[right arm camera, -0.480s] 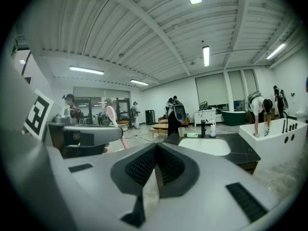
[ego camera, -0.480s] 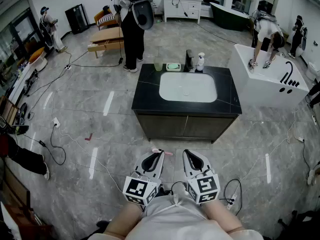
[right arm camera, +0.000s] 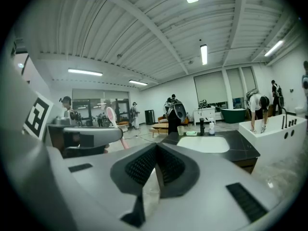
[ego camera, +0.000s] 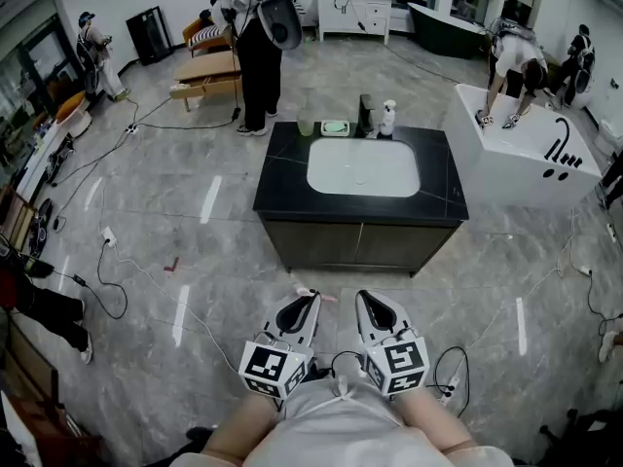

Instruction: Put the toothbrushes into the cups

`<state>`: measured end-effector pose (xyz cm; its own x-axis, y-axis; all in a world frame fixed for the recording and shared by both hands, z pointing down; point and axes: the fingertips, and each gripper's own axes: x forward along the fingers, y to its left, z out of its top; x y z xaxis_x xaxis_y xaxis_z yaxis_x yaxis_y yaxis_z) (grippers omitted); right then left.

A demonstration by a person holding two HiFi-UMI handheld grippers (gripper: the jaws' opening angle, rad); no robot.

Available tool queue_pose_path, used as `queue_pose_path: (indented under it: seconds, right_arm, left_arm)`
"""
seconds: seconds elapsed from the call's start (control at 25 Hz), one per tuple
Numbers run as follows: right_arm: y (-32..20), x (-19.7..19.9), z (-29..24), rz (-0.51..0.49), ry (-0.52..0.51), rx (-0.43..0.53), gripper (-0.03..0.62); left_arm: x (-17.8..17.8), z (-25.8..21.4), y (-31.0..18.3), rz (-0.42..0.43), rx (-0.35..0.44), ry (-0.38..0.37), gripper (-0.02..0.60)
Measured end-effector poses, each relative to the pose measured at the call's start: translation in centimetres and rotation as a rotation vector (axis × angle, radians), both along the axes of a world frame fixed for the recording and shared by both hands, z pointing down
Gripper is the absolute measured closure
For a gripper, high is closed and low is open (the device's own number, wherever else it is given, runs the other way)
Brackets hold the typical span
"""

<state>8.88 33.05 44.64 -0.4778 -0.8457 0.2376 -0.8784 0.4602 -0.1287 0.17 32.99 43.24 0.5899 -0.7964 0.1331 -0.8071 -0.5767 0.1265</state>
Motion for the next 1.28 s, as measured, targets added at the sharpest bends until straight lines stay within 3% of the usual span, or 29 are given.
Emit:
queue_pose_path:
  seconds: [0.52,0.72,1.04,1.28]
  right_arm:
    - [0.3,3.1,2.6,-0.014,-0.013,-0.06,0.566]
    - [-0.8,2.5,3.4,-0.044,-0.022,-0.088,0.566]
    - [-6.5,0.4,5.2,-0.04,-0.003,-0.135,0.566]
    - [-14.2,-2.2,5.3,0.019,-0.015,-0.163,0.566]
  left_arm:
    - [1.8,1.6,0.0,-0.045,-0.032,0.017,0.543]
    - [1.3,1.7,-1.2,-0.057,-0.021,0.017,0.545]
    - [-0.5,2.3,-7.9,-0.037,-0.041,0.065,0.543]
    - [-3.2,2.2,-15.8,0.013,-0.065,0.101,0.545]
